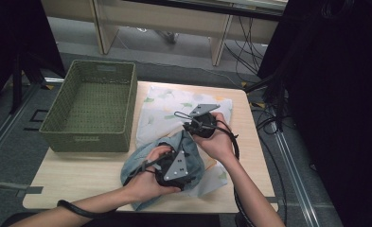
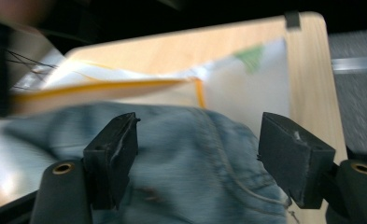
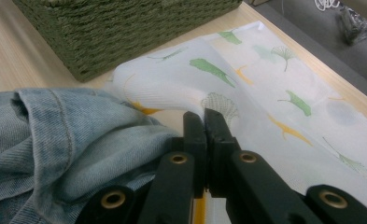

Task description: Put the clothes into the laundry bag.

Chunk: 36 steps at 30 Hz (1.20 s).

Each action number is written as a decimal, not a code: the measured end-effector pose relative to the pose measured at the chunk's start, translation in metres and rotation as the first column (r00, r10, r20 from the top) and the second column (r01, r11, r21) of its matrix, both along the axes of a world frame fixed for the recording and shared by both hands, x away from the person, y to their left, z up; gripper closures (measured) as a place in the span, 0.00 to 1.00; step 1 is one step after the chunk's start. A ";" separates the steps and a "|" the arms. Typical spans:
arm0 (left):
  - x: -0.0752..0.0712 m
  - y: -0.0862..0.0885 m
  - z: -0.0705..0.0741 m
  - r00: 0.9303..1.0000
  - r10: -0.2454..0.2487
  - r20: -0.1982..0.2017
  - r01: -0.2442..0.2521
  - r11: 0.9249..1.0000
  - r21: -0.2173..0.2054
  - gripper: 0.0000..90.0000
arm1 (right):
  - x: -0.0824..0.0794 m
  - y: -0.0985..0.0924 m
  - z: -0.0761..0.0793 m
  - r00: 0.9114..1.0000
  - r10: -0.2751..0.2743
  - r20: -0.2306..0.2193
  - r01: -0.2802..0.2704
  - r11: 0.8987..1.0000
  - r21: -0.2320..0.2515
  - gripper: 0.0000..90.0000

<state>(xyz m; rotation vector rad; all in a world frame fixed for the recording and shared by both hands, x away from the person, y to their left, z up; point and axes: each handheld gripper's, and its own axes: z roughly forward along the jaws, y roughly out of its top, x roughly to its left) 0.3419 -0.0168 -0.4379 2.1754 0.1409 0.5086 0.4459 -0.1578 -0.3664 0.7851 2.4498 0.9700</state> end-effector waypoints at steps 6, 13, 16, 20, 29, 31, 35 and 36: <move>0.007 -0.019 -0.036 0.999 0.019 -0.043 -0.013 0.990 0.142 0.27 | -0.001 -0.001 -0.002 1.000 0.002 -0.002 -0.002 1.000 -0.008 1.00; 0.007 -0.025 -0.039 0.999 -0.009 -0.041 0.015 0.987 0.160 0.57 | -0.001 0.000 -0.003 1.000 0.003 -0.011 -0.003 1.000 -0.008 1.00; 0.010 -0.024 -0.038 0.999 0.011 -0.036 -0.006 0.989 0.149 0.75 | -0.002 0.001 -0.003 1.000 -0.004 -0.019 0.004 1.000 -0.011 1.00; 0.017 -0.016 -0.033 0.997 0.044 -0.058 -0.037 0.992 0.118 0.90 | -0.003 0.001 -0.003 1.000 0.005 -0.015 -0.005 1.000 -0.015 1.00; 0.039 0.013 0.012 0.988 0.156 -0.004 -0.156 0.988 -0.020 0.92 | -0.007 0.004 0.004 1.000 0.008 -0.008 -0.008 1.000 -0.004 1.00; 0.044 0.017 0.017 0.984 0.179 -0.004 -0.179 0.983 -0.038 0.91 | -0.008 0.005 0.005 1.000 0.013 -0.006 -0.013 1.000 -0.004 1.00; 0.053 0.014 0.006 0.982 0.190 -0.020 -0.190 0.981 -0.031 0.90 | -0.009 0.007 0.006 1.000 0.009 -0.005 -0.009 1.000 -0.002 1.00; 0.057 0.012 -0.001 0.982 0.183 -0.044 -0.184 0.983 -0.023 0.90 | -0.009 0.007 0.006 1.000 0.011 -0.005 -0.011 1.000 -0.002 1.00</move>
